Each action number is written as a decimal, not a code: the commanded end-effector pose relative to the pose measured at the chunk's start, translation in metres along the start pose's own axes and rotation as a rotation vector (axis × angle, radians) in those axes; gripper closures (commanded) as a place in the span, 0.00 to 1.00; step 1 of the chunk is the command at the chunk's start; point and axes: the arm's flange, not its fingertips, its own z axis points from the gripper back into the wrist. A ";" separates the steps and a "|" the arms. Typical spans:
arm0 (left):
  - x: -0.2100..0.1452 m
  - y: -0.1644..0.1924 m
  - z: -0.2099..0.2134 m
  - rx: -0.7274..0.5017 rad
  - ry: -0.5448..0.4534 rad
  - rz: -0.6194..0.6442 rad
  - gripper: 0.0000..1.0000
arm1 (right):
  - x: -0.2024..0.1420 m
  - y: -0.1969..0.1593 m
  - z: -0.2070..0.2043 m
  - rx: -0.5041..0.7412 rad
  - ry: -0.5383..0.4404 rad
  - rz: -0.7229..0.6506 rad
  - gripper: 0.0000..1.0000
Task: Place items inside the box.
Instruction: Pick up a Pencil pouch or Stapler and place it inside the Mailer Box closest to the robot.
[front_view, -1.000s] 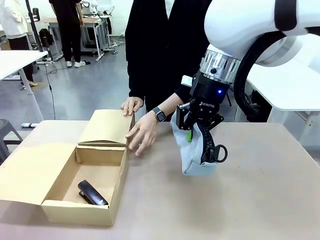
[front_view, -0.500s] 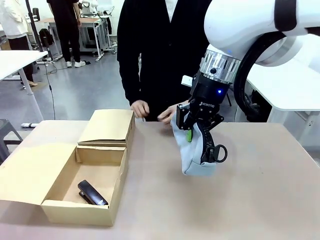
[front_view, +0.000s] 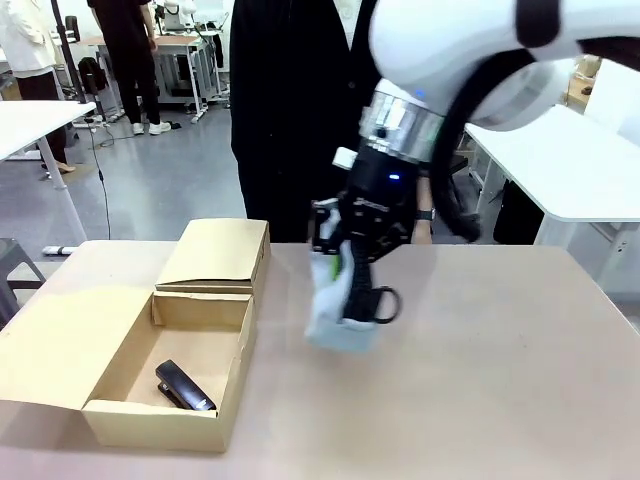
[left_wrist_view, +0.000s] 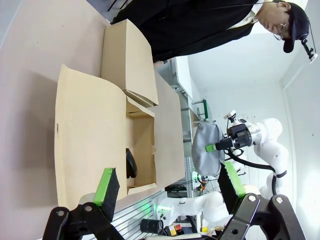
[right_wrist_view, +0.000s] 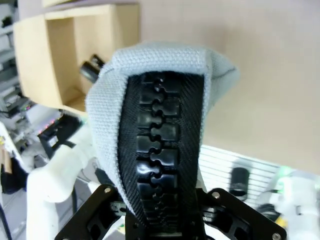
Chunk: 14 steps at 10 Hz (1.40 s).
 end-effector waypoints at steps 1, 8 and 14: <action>0.001 -0.001 0.000 -0.021 -0.013 -0.017 0.00 | 0.016 0.064 -0.020 0.017 -0.004 -0.089 0.93; 0.001 -0.001 0.000 -0.021 -0.013 -0.017 0.00 | 0.015 0.133 -0.096 0.009 0.020 -0.100 0.93; 0.001 -0.001 0.000 -0.021 -0.013 -0.017 0.00 | 0.037 0.169 -0.156 -0.107 0.011 -0.140 0.93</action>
